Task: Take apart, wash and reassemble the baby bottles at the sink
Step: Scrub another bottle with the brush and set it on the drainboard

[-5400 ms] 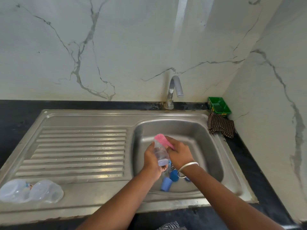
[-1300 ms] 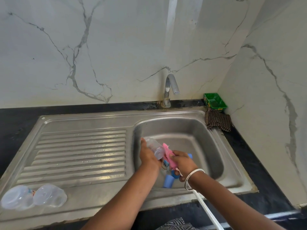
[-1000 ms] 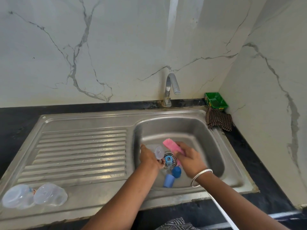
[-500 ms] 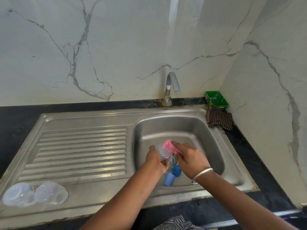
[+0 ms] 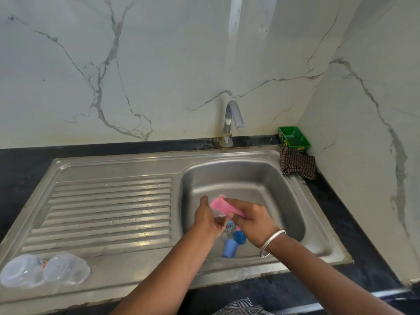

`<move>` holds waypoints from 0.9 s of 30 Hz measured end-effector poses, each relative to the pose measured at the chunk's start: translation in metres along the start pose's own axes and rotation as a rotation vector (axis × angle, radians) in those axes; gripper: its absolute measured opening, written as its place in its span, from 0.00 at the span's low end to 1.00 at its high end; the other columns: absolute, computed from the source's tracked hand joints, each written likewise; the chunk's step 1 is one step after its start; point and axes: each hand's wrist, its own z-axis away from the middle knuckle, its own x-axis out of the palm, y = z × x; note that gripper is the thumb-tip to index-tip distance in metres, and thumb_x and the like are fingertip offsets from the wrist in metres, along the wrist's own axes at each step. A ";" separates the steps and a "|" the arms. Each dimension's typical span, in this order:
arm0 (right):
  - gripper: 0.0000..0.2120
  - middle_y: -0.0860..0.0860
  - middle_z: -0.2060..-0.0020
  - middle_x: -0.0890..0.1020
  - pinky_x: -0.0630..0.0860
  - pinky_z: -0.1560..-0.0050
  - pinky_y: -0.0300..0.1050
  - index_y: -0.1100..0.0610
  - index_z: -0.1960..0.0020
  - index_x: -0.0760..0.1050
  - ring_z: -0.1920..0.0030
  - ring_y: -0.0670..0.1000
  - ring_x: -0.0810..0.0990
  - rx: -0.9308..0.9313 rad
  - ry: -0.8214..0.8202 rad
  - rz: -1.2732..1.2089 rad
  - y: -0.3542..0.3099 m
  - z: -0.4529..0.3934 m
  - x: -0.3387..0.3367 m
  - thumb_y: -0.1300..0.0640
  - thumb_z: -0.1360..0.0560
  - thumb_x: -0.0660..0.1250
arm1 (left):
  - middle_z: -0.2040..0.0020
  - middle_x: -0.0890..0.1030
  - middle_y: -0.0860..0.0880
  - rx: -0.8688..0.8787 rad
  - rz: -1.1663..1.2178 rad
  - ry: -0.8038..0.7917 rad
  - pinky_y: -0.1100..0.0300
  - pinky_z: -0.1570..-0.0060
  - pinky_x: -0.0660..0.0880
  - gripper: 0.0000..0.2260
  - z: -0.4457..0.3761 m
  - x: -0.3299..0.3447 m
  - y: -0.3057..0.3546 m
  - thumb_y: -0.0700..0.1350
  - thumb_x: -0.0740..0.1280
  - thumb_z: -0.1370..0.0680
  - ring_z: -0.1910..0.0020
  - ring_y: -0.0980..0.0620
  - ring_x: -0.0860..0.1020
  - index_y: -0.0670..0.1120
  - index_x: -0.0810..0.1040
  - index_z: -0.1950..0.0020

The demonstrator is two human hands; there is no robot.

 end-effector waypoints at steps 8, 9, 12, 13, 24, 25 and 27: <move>0.15 0.43 0.59 0.85 0.76 0.57 0.39 0.36 0.44 0.80 0.59 0.45 0.82 0.168 0.082 -0.222 0.022 -0.015 -0.009 0.49 0.29 0.68 | 0.48 0.81 0.45 0.258 -0.324 -0.024 0.54 0.55 0.74 0.18 0.001 -0.023 0.012 0.52 0.67 0.20 0.55 0.46 0.80 0.50 0.71 0.32; 0.15 0.41 0.54 0.85 0.77 0.51 0.39 0.38 0.41 0.79 0.55 0.43 0.83 0.169 0.095 -0.205 0.021 -0.019 -0.013 0.50 0.26 0.68 | 0.50 0.80 0.46 0.277 -0.367 -0.043 0.53 0.54 0.73 0.11 0.003 -0.023 0.010 0.51 0.67 0.20 0.56 0.46 0.79 0.51 0.74 0.38; 0.19 0.43 0.49 0.83 0.77 0.45 0.42 0.37 0.33 0.72 0.50 0.44 0.81 0.007 0.074 0.013 0.016 -0.028 -0.020 0.50 0.23 0.65 | 0.54 0.81 0.45 0.320 -0.472 -0.117 0.57 0.60 0.73 0.11 0.014 -0.018 0.002 0.49 0.73 0.30 0.60 0.45 0.79 0.51 0.75 0.51; 0.21 0.45 0.50 0.82 0.78 0.47 0.47 0.35 0.31 0.69 0.51 0.47 0.80 -0.043 0.037 0.089 0.014 -0.031 -0.020 0.48 0.23 0.62 | 0.55 0.81 0.44 0.343 -0.504 -0.145 0.58 0.64 0.74 0.18 0.015 -0.016 0.000 0.48 0.75 0.36 0.61 0.45 0.80 0.48 0.75 0.49; 0.23 0.46 0.55 0.75 0.77 0.63 0.52 0.43 0.29 0.69 0.59 0.51 0.77 -0.368 -0.010 0.298 0.021 -0.033 -0.039 0.55 0.23 0.60 | 0.55 0.79 0.41 0.236 -0.426 -0.379 0.53 0.64 0.75 0.23 0.031 -0.013 0.013 0.35 0.73 0.35 0.66 0.42 0.80 0.45 0.71 0.42; 0.23 0.45 0.55 0.74 0.77 0.63 0.52 0.43 0.29 0.69 0.59 0.50 0.77 -0.363 0.001 0.296 0.024 -0.029 -0.041 0.57 0.23 0.62 | 0.55 0.79 0.41 0.226 -0.392 -0.400 0.54 0.64 0.74 0.22 0.033 -0.014 0.015 0.35 0.72 0.34 0.66 0.43 0.80 0.46 0.71 0.43; 0.25 0.44 0.55 0.74 0.77 0.64 0.52 0.43 0.28 0.68 0.59 0.49 0.76 -0.355 0.009 0.313 0.031 -0.022 -0.043 0.58 0.23 0.63 | 0.55 0.80 0.42 0.244 -0.385 -0.432 0.55 0.65 0.74 0.20 0.034 -0.015 0.017 0.36 0.71 0.33 0.65 0.43 0.80 0.47 0.72 0.43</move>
